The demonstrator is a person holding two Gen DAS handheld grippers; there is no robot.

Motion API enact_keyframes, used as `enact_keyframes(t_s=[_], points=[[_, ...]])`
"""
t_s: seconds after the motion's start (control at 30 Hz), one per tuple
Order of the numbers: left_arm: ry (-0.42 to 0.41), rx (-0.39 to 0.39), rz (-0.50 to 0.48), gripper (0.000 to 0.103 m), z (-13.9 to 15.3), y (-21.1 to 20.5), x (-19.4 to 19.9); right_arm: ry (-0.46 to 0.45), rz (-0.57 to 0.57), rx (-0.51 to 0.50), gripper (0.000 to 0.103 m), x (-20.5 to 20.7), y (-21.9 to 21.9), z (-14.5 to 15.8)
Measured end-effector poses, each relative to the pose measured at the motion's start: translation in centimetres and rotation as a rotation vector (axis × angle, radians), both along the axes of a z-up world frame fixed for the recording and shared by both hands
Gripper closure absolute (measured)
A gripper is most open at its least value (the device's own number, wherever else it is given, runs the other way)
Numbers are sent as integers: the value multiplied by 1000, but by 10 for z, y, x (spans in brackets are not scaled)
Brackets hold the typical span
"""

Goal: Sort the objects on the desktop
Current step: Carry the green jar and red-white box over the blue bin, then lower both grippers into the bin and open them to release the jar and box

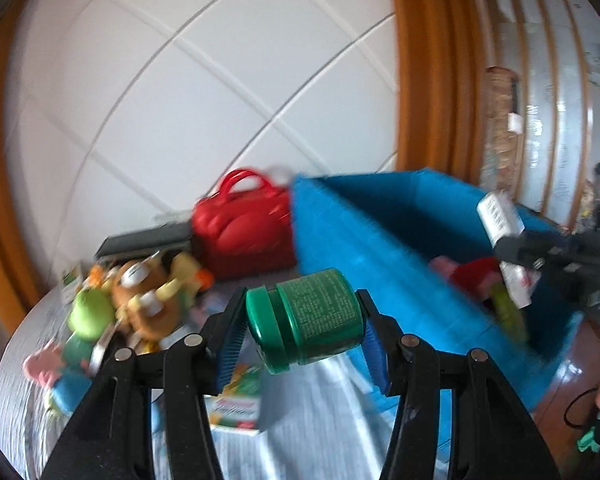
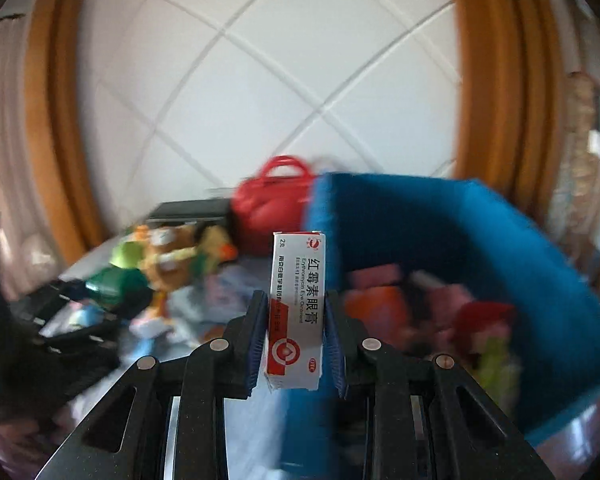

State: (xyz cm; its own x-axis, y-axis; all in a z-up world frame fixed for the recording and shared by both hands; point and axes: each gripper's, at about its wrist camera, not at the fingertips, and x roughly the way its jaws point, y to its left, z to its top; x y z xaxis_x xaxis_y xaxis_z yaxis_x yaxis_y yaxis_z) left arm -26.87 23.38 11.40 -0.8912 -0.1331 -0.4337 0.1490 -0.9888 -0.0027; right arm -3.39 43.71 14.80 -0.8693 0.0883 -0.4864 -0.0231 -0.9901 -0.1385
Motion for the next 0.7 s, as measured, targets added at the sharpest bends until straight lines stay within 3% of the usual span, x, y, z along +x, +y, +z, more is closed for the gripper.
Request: enact_keyframes(t_s=[0.2, 0.43, 0.7], points=[[4, -30, -77, 52, 33, 78, -44, -60, -104, 90, 75, -5, 79, 4], [-188, -27, -165, 52, 22, 152, -117, -158, -95, 149, 75, -25, 143, -2], [-306, -61, -186, 52, 8, 189, -153, -243, -46, 158, 75, -53, 185, -19]])
